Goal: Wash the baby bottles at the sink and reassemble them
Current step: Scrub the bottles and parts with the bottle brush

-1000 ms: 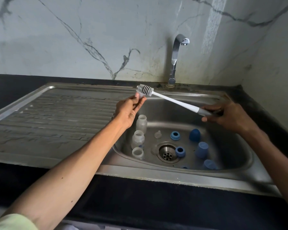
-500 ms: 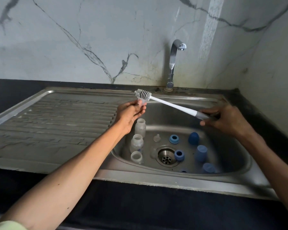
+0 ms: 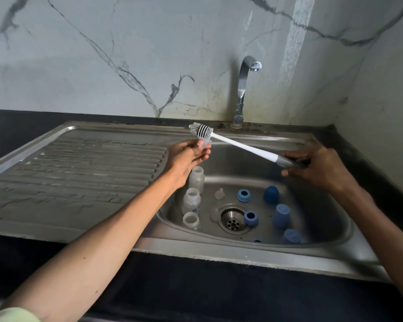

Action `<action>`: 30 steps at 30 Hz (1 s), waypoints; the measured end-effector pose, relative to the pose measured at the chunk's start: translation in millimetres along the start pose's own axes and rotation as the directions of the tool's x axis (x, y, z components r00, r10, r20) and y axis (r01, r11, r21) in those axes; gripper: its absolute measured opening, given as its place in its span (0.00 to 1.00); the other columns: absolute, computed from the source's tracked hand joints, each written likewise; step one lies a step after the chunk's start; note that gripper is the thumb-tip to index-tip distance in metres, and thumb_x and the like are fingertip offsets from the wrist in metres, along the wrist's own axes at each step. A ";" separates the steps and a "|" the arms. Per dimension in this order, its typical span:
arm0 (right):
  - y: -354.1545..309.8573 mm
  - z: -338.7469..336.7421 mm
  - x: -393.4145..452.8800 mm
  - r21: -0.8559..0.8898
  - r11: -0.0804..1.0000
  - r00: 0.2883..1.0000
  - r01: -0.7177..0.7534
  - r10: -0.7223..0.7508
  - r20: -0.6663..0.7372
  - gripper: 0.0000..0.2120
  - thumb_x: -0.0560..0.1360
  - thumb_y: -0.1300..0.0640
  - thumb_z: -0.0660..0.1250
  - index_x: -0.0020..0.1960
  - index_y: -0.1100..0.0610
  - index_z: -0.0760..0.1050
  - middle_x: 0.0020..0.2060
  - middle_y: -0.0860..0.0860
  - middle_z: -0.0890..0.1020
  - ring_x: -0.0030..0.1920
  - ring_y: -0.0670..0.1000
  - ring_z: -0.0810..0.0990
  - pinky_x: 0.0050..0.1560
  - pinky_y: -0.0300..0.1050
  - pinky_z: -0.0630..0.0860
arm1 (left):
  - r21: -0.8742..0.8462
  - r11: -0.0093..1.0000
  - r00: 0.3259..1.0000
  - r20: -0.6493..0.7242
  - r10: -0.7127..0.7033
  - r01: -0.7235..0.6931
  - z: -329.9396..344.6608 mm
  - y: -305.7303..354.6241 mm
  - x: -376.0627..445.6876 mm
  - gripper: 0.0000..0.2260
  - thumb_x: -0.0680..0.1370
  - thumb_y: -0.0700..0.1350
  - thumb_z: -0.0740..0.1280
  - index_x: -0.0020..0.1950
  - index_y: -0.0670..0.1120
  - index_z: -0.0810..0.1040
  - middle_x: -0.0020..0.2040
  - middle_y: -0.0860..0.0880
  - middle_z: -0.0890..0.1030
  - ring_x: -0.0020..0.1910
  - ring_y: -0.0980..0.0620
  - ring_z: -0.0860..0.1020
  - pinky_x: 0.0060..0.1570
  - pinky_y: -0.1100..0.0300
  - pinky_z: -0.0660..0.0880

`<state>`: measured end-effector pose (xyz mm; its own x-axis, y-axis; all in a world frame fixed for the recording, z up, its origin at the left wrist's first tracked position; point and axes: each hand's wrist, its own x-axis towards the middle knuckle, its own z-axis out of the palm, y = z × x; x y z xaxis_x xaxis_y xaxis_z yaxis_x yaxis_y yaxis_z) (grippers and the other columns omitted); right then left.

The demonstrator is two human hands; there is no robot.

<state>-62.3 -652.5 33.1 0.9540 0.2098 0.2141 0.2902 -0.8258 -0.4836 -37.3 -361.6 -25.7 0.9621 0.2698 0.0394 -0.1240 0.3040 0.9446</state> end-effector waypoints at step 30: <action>13.3 1.3 6.0 -0.076 0.997 1.000 -0.009 0.008 -0.013 0.22 0.72 0.59 0.75 0.65 0.54 0.77 0.61 0.55 0.80 0.63 0.55 0.76 0.64 0.46 0.69 | 0.066 0.990 0.992 -0.027 0.127 -0.125 -5.7 -2.8 5.9 0.03 0.77 0.32 0.70 0.49 0.37 0.79 0.42 0.42 0.86 0.39 0.49 0.85 0.44 0.58 0.83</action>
<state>-52.7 -661.5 26.9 0.9552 0.1964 0.2216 0.2752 -0.8652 -0.4193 -32.7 -355.7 -30.0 0.9316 0.3310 0.1500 -0.2267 0.2068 0.9518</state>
